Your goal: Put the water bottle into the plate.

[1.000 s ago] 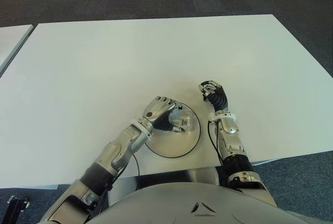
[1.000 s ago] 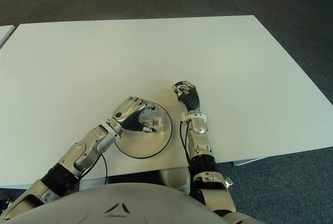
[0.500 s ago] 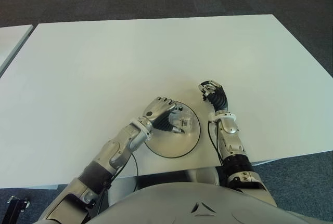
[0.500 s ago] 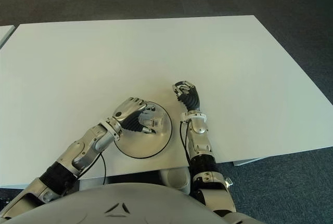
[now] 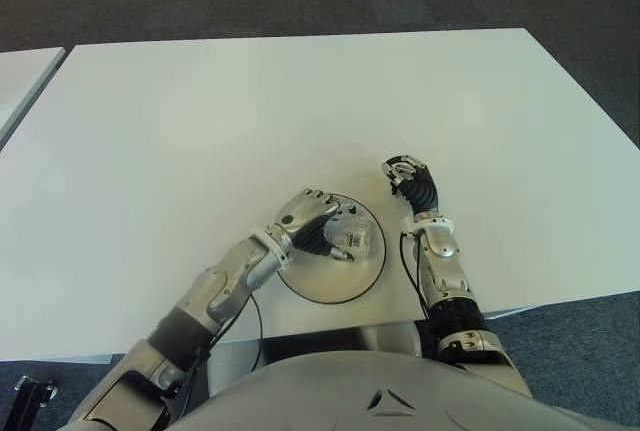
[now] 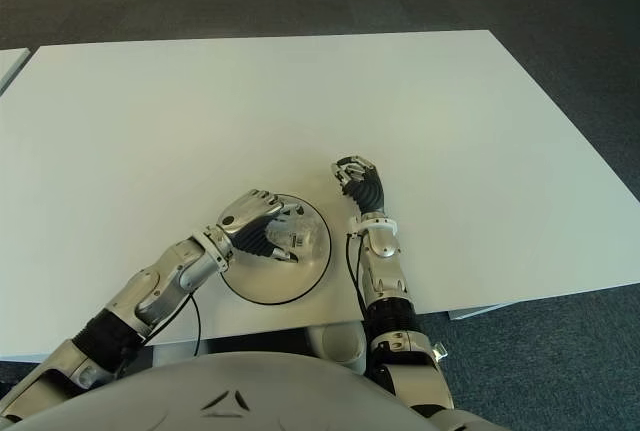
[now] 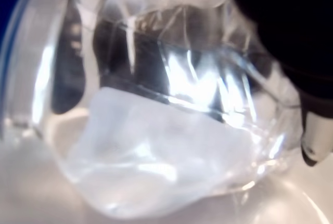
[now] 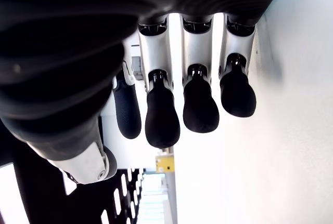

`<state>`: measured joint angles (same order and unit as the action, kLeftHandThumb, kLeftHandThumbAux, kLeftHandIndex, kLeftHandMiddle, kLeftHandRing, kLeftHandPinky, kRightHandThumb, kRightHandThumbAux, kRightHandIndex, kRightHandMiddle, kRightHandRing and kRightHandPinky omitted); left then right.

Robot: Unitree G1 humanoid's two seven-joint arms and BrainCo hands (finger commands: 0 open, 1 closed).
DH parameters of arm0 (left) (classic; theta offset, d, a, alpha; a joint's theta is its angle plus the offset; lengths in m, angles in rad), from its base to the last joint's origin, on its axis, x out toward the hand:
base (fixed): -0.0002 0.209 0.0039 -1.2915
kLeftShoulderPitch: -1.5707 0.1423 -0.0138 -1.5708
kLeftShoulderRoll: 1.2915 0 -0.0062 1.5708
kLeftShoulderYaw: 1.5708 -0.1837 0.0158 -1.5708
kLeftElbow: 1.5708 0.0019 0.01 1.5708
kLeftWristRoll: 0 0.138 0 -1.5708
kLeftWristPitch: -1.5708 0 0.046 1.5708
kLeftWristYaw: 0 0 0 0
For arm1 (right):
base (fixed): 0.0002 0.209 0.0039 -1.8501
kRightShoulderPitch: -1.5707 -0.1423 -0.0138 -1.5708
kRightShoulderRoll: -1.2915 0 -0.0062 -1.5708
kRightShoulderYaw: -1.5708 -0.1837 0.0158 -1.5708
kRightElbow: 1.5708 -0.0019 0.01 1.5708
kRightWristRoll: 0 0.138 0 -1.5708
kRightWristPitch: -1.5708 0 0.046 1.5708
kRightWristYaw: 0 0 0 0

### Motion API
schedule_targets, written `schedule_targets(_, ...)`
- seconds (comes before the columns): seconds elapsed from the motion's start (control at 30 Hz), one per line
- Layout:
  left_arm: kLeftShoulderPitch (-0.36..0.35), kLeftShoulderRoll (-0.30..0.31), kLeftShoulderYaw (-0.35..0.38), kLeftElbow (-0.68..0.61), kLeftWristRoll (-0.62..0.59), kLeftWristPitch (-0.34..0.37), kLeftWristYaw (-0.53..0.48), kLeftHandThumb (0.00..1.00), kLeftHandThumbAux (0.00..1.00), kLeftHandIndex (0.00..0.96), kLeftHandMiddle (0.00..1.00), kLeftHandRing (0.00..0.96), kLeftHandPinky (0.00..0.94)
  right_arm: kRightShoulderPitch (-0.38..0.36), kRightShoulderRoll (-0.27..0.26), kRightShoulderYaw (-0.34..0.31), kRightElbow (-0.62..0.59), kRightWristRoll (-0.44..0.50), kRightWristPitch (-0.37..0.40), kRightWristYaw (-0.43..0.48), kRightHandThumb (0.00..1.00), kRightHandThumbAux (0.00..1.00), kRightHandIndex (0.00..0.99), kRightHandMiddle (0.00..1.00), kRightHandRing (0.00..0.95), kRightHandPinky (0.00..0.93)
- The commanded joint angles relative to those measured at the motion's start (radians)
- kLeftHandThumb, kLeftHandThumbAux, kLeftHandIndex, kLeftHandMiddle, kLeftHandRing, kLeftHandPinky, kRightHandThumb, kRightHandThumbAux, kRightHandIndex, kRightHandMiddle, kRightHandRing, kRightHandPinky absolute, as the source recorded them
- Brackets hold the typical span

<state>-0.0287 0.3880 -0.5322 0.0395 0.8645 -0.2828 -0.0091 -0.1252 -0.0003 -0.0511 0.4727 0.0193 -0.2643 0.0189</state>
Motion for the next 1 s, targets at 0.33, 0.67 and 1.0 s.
schedule_targets(0.33,-0.012,0.035,-0.012,-0.04,0.017,0.05,-0.161,0.101,0.505,0.006,0.016,0.005,0.0,0.019,0.008,0.001,0.004,0.005,0.026,-0.001,0.704,0.727,0.438,0.748,0.737,0.723)
schedule_targets(0.67,0.011,0.02,-0.009,-0.08,0.027,0.113,-0.172,0.005,0.432,0.0,0.0,0.0,0.0,0.023,0.009,0.0,0.0,0.006,0.029,-0.002,0.704,0.727,0.438,0.745,0.731,0.715)
schedule_targets(1.0,0.018,0.02,-0.008,-0.095,0.033,0.106,-0.137,0.0,0.411,0.0,0.0,0.0,0.0,0.026,0.009,0.001,-0.004,0.006,0.027,-0.001,0.704,0.727,0.438,0.747,0.73,0.707)
